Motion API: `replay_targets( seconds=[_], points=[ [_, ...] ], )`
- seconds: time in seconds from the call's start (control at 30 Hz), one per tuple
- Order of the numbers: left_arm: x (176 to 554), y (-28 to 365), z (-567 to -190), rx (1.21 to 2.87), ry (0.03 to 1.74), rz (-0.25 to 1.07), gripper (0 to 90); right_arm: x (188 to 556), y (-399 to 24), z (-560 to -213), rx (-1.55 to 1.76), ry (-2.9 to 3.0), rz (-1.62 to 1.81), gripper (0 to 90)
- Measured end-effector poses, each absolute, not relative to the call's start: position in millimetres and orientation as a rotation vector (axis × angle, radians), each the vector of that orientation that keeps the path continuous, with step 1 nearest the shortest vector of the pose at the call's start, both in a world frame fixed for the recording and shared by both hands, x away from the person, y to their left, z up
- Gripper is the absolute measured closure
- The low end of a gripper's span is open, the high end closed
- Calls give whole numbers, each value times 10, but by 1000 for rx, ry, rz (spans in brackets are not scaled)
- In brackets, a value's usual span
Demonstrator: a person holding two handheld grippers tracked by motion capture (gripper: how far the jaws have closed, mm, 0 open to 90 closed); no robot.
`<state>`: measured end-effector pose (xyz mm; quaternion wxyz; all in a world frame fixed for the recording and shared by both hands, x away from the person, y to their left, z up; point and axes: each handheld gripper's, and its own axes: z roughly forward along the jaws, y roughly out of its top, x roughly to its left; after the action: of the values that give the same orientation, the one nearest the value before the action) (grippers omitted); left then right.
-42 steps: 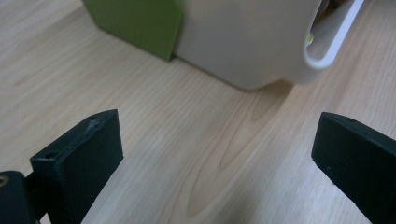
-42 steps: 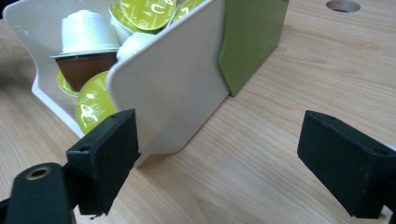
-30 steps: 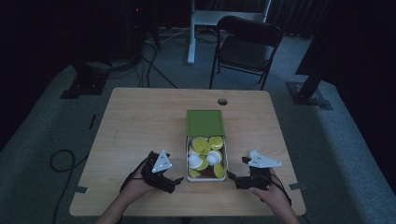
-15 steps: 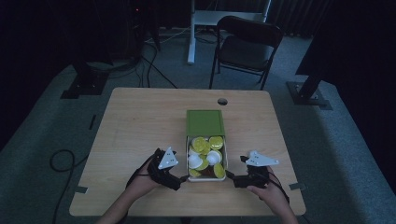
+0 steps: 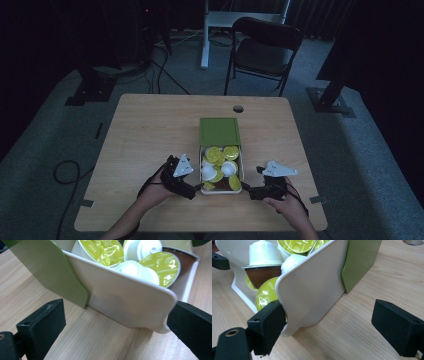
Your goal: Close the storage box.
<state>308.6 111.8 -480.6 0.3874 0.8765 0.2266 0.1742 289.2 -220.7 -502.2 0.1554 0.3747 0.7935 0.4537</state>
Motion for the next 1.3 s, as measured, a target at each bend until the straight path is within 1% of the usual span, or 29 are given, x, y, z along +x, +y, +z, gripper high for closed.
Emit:
replay_targets(
  seconds=[0.5, 1.3],
  points=[
    [3172, 1142, -4805, 2244, 595, 475, 20, 2949, -2178, -5022, 1058, 2261, 1282, 119],
    [3371, 1106, -4829, 2243, 644, 506, 20, 3220, -2154, -5018, 1067, 2238, 1275, 120]
  ],
)
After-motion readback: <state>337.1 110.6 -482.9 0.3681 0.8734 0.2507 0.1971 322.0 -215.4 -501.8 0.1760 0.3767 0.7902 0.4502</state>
